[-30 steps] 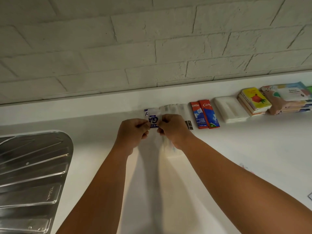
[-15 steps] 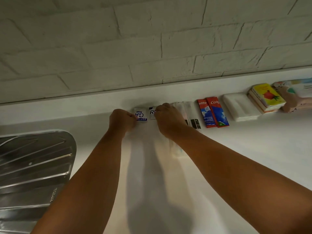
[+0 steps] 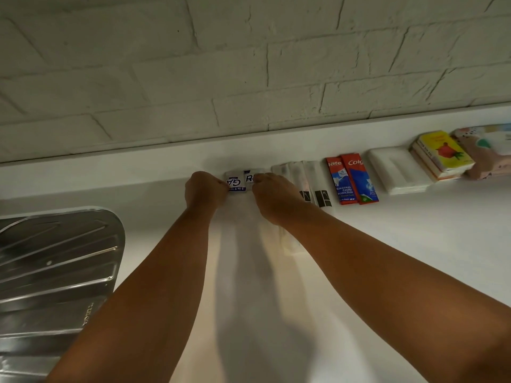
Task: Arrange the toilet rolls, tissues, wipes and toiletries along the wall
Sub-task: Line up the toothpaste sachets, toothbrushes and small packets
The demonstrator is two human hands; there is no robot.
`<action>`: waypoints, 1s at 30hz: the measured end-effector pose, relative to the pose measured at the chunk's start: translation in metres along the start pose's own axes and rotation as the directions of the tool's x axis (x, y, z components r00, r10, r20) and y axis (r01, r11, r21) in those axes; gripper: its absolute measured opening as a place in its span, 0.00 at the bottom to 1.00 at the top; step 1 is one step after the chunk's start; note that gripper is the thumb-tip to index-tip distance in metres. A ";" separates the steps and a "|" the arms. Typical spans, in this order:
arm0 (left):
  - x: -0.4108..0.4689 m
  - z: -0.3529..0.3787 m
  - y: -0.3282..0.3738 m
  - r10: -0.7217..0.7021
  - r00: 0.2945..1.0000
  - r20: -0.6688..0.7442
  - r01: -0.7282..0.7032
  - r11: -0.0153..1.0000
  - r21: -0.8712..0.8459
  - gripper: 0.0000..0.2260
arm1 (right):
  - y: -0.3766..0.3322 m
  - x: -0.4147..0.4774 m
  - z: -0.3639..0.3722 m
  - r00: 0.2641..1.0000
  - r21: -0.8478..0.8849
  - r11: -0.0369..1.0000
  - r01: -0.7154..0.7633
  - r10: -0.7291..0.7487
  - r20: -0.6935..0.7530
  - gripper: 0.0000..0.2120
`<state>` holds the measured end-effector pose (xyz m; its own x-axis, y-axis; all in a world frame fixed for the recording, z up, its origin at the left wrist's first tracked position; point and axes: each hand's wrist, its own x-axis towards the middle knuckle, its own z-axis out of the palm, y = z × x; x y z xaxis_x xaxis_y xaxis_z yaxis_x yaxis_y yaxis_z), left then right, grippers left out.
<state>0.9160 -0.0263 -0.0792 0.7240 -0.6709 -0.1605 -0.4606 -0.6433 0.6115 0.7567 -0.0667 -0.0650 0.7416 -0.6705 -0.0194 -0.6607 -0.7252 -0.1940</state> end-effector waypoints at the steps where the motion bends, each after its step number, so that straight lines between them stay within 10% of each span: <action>1: -0.001 0.000 0.000 0.008 1.000 -0.008 -0.007 1.000 0.012 0.07 | 0.000 -0.001 -0.001 1.000 0.008 1.000 -0.001 0.001 -0.006 0.16; 17: -0.148 0.007 0.054 0.333 0.942 -0.046 -0.336 0.935 -0.112 0.06 | 0.039 -0.146 -0.036 0.973 0.290 0.955 -0.071 0.130 -0.190 0.14; 30: -0.326 0.107 0.129 0.493 0.844 0.212 -0.472 0.870 -0.143 0.07 | 0.160 -0.334 -0.060 0.918 0.333 0.868 -0.370 0.396 -0.012 0.17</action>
<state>0.5654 0.0704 -0.0311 0.2749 -0.9615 0.0017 -0.6694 -0.1901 0.7182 0.3964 0.0317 -0.0311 0.4180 -0.9047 -0.0823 -0.8087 -0.3292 -0.4875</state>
